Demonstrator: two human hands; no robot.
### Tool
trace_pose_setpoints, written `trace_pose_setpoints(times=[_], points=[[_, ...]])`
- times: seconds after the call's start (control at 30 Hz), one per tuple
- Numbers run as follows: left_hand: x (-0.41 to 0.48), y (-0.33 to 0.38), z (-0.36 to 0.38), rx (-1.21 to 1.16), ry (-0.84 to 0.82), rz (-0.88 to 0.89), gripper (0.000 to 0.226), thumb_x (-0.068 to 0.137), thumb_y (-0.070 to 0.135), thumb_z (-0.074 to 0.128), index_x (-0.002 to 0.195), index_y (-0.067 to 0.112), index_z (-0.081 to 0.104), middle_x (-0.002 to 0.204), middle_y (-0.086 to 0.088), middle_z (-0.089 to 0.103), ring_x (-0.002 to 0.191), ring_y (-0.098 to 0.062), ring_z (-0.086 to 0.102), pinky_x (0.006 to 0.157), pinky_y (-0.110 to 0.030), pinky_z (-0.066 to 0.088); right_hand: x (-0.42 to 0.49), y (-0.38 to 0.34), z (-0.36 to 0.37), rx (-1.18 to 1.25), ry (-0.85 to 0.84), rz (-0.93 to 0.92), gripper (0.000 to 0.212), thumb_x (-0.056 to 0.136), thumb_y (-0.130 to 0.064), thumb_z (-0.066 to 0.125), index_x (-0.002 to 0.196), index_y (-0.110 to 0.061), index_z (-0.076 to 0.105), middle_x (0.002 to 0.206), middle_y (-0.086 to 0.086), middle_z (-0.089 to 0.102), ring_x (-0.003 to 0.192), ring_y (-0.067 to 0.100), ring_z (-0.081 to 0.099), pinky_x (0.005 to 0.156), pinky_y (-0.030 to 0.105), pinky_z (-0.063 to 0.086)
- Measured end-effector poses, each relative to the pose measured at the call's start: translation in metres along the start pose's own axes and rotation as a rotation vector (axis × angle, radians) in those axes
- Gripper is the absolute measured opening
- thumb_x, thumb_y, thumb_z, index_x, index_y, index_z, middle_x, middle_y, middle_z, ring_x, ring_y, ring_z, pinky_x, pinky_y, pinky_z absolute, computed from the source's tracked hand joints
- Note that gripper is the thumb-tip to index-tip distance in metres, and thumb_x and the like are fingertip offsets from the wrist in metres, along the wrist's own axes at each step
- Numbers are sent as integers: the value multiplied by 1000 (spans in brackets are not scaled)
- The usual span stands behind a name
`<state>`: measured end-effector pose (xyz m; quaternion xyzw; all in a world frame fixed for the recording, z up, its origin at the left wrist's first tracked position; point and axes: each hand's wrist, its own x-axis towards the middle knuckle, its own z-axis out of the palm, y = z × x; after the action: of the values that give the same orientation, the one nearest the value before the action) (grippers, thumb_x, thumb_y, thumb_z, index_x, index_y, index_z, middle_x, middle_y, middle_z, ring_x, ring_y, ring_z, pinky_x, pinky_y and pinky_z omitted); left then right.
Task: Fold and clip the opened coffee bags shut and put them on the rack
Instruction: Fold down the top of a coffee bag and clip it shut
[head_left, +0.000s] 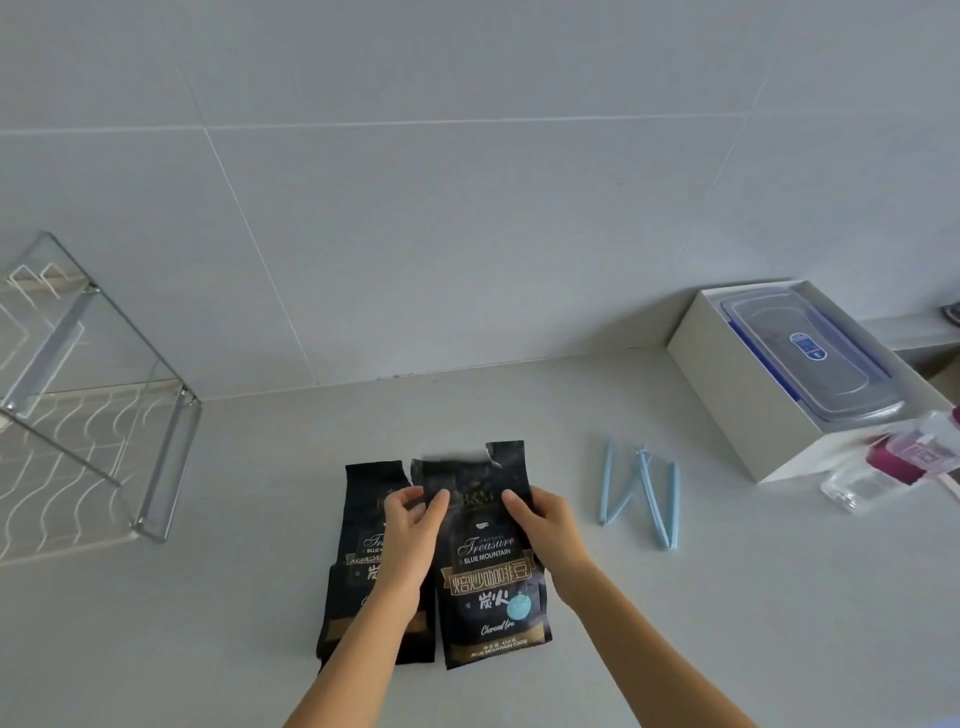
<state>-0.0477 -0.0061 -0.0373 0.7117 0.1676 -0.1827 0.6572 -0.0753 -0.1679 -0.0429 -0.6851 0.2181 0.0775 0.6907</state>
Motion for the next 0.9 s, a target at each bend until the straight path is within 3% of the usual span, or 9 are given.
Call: trace_pose_setpoints(times=[0.13,0.2,0.27,0.37,0.47,0.57,0.7,0.8,0.9], points=[[-10,1,-2,-38,-7,24,28,88,43,51,90,17,59,88,-1,68,82,-15,65,59,-25,46,-16,-11,11,41,39,-63,25,91,-31,56,80,-10,63,77,10,75,70,23,73,60,27,59],[-17,12,-1,-92,41,115,26,89,44,49,83,22,61,83,-1,70,78,-15,68,58,-25,48,-23,-22,15,81,42,-126,29,91,-30,57,77,-6,63,77,17,73,71,28,72,62,35,57],[-21,26,-2,-141,77,217,27,88,45,49,79,23,62,77,1,70,71,-15,69,56,-24,50,-29,-34,17,107,39,-217,31,91,-29,58,74,-4,62,71,15,70,67,25,69,58,32,55],[-22,40,-3,-170,66,331,29,86,47,51,80,23,64,76,-1,72,71,-13,71,55,-23,56,-31,-42,18,91,67,-363,39,90,-31,59,78,6,57,71,17,62,67,22,61,57,34,50],[-20,35,-6,-37,-64,309,21,87,39,55,93,20,64,87,-1,72,76,-11,70,57,-18,55,-24,-34,15,-9,136,-357,40,92,-27,58,78,10,56,74,30,61,68,29,59,60,46,51],[-19,12,-6,175,-138,274,15,87,25,60,97,16,65,95,-2,72,89,-16,68,69,-26,55,-18,-18,5,-166,155,-198,40,92,-28,56,59,-6,48,57,9,52,57,21,48,57,36,38],[-21,10,-5,97,-80,393,10,85,21,62,83,30,66,82,5,73,83,-12,69,69,-28,58,-17,-14,-3,-169,204,-322,39,92,-27,58,59,-6,51,56,-2,49,56,10,44,53,27,35],[-23,10,1,96,-73,362,11,86,18,62,83,28,65,87,4,72,87,-15,68,72,-29,57,-17,-16,0,-159,205,-246,43,92,-24,57,50,-19,47,47,-12,48,49,6,44,46,17,34],[-26,15,0,17,-78,417,17,85,15,63,80,31,68,81,8,75,84,-10,69,64,-20,56,-19,-23,-4,-146,182,-337,41,92,-28,57,51,-23,55,45,-14,51,47,1,44,46,15,35]])
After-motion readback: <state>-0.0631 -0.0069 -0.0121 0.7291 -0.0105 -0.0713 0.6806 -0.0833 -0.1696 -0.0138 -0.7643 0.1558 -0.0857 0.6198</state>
